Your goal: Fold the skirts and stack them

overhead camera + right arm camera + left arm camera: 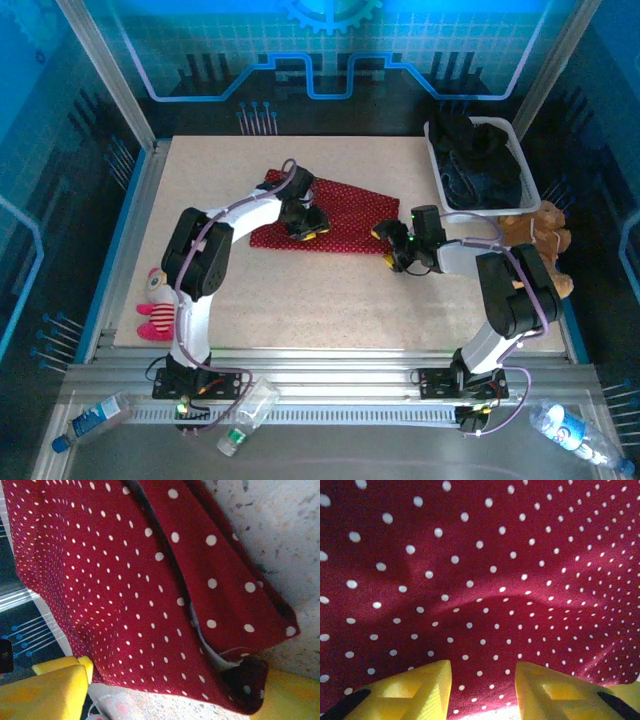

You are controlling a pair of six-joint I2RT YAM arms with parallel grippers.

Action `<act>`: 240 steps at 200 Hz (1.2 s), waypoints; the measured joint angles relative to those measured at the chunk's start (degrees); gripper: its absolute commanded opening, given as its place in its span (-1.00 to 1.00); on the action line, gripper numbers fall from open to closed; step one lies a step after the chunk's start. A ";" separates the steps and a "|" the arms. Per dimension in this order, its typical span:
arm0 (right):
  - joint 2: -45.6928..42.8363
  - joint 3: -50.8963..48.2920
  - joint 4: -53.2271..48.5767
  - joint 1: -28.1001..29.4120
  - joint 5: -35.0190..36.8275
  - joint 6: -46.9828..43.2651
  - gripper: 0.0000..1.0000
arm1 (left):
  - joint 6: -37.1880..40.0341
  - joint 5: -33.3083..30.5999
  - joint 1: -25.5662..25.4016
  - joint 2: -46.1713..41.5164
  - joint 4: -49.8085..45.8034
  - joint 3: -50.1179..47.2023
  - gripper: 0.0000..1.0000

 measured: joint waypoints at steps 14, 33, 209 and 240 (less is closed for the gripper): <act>0.24 -0.70 1.18 0.17 0.83 0.98 0.22 | 0.00 0.02 -0.28 0.15 -0.11 0.00 -0.28; 0.74 -1.99 4.04 0.59 2.62 2.32 -0.02 | 0.04 0.00 -0.96 0.20 -0.50 -0.02 -0.29; 0.02 14.45 -13.81 2.43 25.24 -37.00 -1.00 | 5.01 -1.99 21.42 -8.98 1.86 -8.66 0.06; 3.69 25.27 -20.17 6.45 30.29 -48.52 -1.00 | 4.96 0.63 22.08 -2.19 2.03 -8.46 0.07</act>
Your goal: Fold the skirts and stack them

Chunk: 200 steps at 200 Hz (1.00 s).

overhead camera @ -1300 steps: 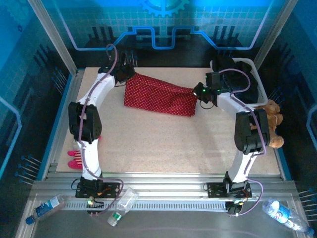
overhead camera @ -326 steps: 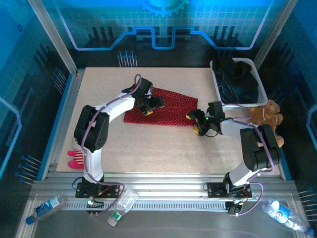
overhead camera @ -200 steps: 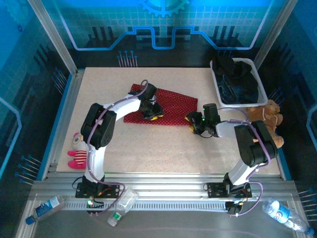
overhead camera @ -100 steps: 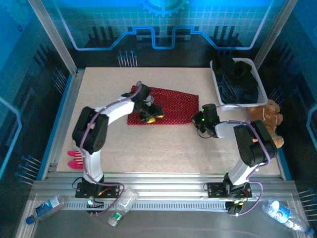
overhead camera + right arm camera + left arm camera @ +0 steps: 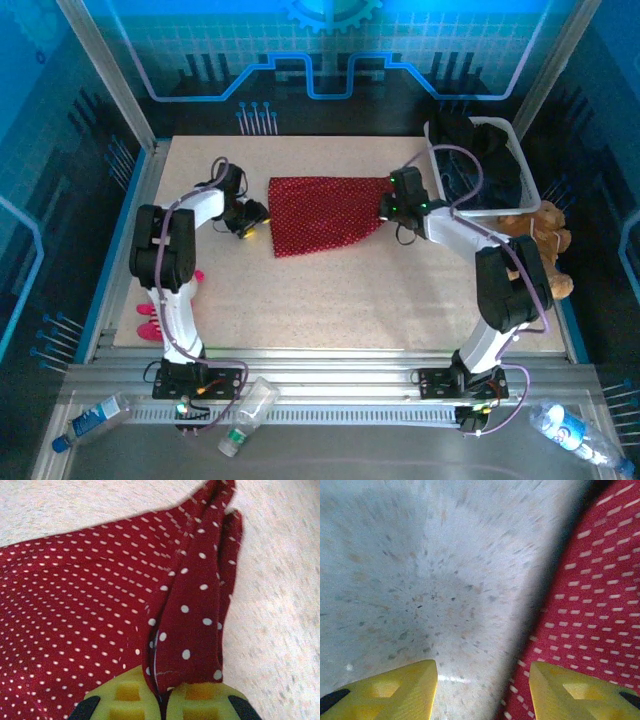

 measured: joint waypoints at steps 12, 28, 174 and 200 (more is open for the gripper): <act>1.75 3.72 -1.75 2.38 1.62 -5.01 -1.00 | -0.20 1.99 0.24 -0.33 1.40 0.55 0.08; 4.55 8.46 -3.39 6.25 3.56 -12.22 -1.00 | -0.20 4.26 -0.44 0.22 2.73 0.59 0.07; 26.08 28.89 -10.10 24.17 3.21 -48.19 -1.00 | -0.50 6.86 -1.29 1.14 2.67 -0.63 -1.00; 26.08 31.04 -9.81 24.17 2.93 -49.11 -1.00 | -0.50 6.86 -1.29 1.14 2.67 -0.63 -1.00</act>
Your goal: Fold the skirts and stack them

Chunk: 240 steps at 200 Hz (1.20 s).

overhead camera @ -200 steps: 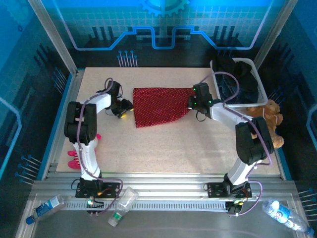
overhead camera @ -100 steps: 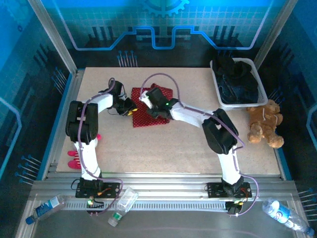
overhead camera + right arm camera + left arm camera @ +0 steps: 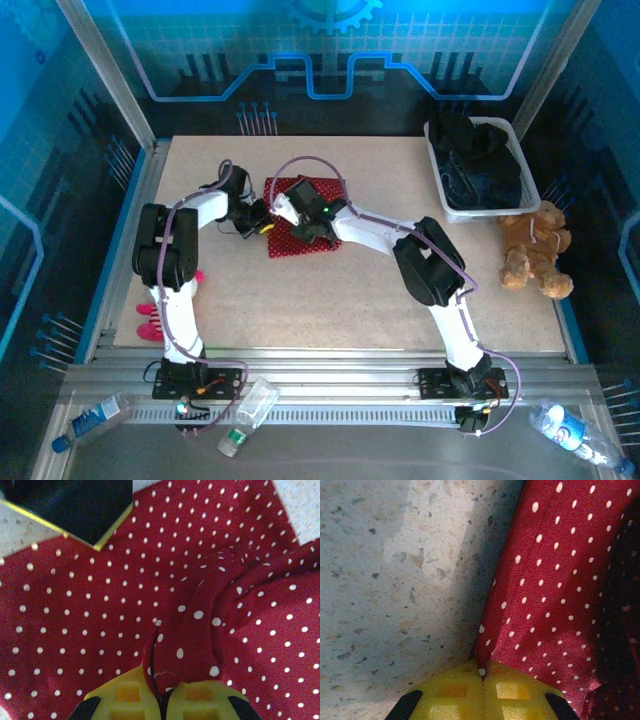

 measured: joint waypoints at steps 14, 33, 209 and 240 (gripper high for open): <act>0.00 1.25 0.09 0.00 -0.70 -1.18 -1.00 | 0.00 0.00 0.00 0.00 0.00 0.00 -1.00; 0.00 2.49 0.11 0.26 -1.53 -3.41 -1.00 | 0.02 0.00 0.02 0.00 -0.02 0.00 -1.00; 1.73 2.99 -9.57 2.93 -13.92 -13.62 -0.05 | 4.42 -5.90 4.00 -3.23 -6.88 1.16 -0.40; -2.95 5.53 -10.88 -2.03 -21.55 -4.17 -0.35 | 4.39 -7.13 4.48 -6.38 -7.17 0.76 -0.40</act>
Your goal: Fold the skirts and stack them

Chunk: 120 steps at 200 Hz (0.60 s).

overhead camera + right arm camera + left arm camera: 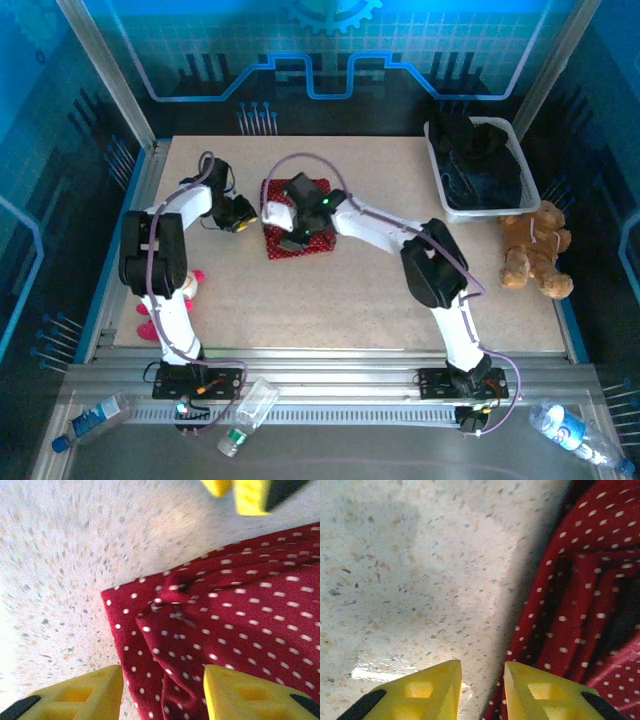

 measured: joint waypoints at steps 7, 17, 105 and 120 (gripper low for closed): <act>-0.52 0.74 0.44 -1.60 -0.85 2.78 -0.60 | -0.26 0.00 -0.02 -0.87 0.26 -0.57 -0.40; -0.59 2.27 0.74 -3.93 -1.09 6.95 -0.79 | -1.09 0.00 -0.13 -2.14 0.98 -1.73 -0.40; 23.56 34.60 -13.51 -13.05 -1.68 26.32 -1.00 | -9.44 7.37 -9.33 -7.04 8.94 -5.60 -0.34; 27.30 38.38 -16.37 -13.31 -2.80 27.69 -1.00 | -10.58 8.72 -11.37 -6.01 10.38 -4.92 -0.36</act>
